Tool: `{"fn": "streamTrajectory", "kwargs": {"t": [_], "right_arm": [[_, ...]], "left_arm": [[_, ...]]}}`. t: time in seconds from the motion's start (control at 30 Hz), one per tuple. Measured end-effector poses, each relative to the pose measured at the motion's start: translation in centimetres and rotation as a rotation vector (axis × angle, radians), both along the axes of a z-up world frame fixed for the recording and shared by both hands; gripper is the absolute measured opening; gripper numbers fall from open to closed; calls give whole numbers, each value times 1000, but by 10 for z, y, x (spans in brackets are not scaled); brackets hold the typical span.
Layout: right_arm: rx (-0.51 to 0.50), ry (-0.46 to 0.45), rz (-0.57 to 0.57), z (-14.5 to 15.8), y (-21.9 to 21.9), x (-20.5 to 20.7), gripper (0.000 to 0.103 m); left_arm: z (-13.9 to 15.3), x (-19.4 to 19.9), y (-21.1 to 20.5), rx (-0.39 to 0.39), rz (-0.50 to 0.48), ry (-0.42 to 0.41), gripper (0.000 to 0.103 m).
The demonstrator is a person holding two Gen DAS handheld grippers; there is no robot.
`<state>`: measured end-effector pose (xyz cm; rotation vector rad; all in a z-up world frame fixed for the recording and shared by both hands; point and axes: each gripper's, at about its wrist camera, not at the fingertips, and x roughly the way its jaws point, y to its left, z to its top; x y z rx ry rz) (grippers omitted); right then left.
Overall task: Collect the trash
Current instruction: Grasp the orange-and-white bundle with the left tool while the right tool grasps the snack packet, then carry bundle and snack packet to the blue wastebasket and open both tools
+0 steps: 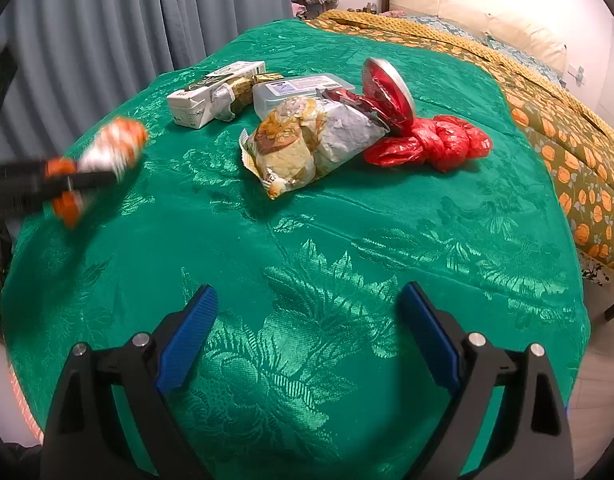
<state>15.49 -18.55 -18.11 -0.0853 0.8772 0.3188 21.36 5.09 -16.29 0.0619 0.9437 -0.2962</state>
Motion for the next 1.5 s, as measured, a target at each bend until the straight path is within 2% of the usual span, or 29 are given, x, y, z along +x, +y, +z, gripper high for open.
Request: {"fn": "streamTrajectory", "kwargs": {"t": [0.03, 0.1, 0.2, 0.37, 0.47, 0.6, 0.83, 0.9, 1.0, 1.13, 1.23, 1.33, 1.43, 1.5], "right_arm": [[6, 0, -1, 0, -1, 0, 90], [27, -2, -6, 1, -5, -1, 90], [69, -4, -27, 2, -12, -2, 90], [125, 24, -55, 7, -17, 6, 90], [182, 58, -48, 13, -11, 22, 89], [220, 63, -68, 22, 1, 48, 73], [292, 126, -140, 14, 14, 93, 65], [316, 118, -160, 14, 10, 93, 49], [320, 111, -128, 18, 7, 84, 39], [318, 114, -48, 27, 1, 59, 38], [329, 164, 41, 30, -8, 38, 38], [297, 245, 143, 26, -18, 14, 38], [260, 260, 181, 24, -28, -1, 39], [229, 245, 156, 25, -38, -7, 43]], "left_arm": [[-6, -2, -3, 7, 6, -6, 49], [-12, -3, -5, 20, 16, -23, 66], [-19, -2, -6, 50, 20, -41, 74], [-20, 2, -2, 45, 16, -29, 84], [-21, 2, -5, 70, 19, -31, 87], [-22, 3, -2, 61, 33, -29, 89], [-22, 2, -3, 65, 34, -29, 89], [-22, 2, -3, 65, 33, -29, 89], [-22, 1, -3, 65, 34, -29, 90], [-22, 1, -4, 64, 34, -29, 90], [-22, 1, -4, 66, 34, -29, 90], [-23, 1, -4, 68, 34, -29, 90], [-23, 1, -4, 68, 34, -29, 90], [-23, 1, -4, 70, 34, -29, 90]]}}
